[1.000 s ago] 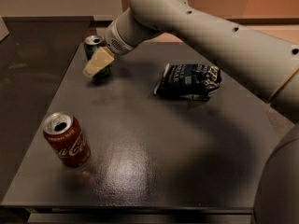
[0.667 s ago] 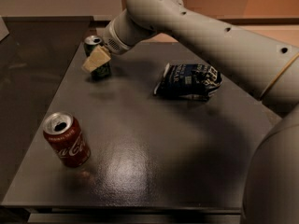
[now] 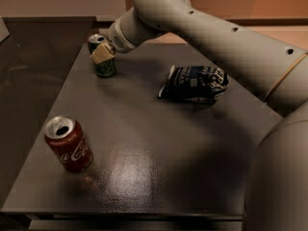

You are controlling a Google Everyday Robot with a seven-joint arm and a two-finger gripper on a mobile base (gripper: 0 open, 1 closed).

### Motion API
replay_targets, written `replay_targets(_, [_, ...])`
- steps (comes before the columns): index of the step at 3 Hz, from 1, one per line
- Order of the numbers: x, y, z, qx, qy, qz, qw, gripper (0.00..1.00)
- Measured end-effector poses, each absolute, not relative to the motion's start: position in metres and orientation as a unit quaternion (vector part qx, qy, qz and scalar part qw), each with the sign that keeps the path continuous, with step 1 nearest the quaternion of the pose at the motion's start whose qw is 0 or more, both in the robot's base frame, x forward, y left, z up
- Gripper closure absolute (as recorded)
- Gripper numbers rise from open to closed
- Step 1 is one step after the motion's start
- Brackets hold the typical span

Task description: Pick green can

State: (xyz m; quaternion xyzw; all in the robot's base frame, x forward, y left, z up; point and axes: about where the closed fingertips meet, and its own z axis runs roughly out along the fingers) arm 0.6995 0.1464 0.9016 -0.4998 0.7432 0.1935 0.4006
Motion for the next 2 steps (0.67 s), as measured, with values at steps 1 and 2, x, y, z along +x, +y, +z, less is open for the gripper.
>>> replay_targets(1, [0.698,0.136,0.918,-0.488,0.739,0.208,0.416,0.87])
replay_targets(2, [0.687,0.112,0.948,-0.485,0.732,0.213,0.429,1.00])
